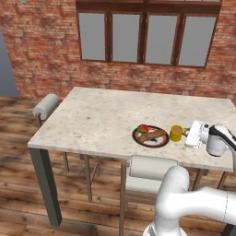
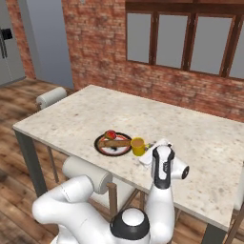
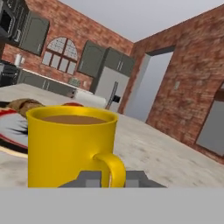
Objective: Pick up the brewed coffee from the coffee machine and place it next to the breakfast plate on the dining counter.
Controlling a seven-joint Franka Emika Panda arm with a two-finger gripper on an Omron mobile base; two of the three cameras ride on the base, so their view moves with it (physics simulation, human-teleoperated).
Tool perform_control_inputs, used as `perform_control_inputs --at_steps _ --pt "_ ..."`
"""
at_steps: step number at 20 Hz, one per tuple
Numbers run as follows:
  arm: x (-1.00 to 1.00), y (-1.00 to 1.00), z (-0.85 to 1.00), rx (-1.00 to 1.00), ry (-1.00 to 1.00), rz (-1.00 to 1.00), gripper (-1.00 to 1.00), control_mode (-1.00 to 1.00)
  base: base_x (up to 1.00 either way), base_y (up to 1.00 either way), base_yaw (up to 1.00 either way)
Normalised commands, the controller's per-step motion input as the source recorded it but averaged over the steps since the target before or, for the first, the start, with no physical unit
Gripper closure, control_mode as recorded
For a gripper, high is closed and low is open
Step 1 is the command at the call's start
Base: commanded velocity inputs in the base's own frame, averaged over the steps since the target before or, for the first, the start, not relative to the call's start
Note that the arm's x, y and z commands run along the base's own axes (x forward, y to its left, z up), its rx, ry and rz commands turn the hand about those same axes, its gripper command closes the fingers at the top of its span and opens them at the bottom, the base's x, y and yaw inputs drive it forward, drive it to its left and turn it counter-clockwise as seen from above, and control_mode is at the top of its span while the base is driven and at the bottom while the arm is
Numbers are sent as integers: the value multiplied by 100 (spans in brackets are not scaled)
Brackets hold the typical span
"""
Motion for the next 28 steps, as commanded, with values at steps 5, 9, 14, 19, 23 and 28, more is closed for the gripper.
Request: perform_control_inputs --at_steps 5,9,14,19,23,28 --pt "-7 0 -1 -16 0 -1 -100 -100 0 0 0" --pt "-10 0 3 -13 0 -3 -100 -100 0 0 0" --pt "-9 -14 10 -11 0 -2 -100 -100 0 0 0" --pt "-39 -17 40 -8 0 0 -100 -100 0 0 0" --pt "-90 3 92 -12 -4 0 -100 -100 0 0 0" --pt "-100 44 71 -28 -18 0 -100 -100 0 0 0"
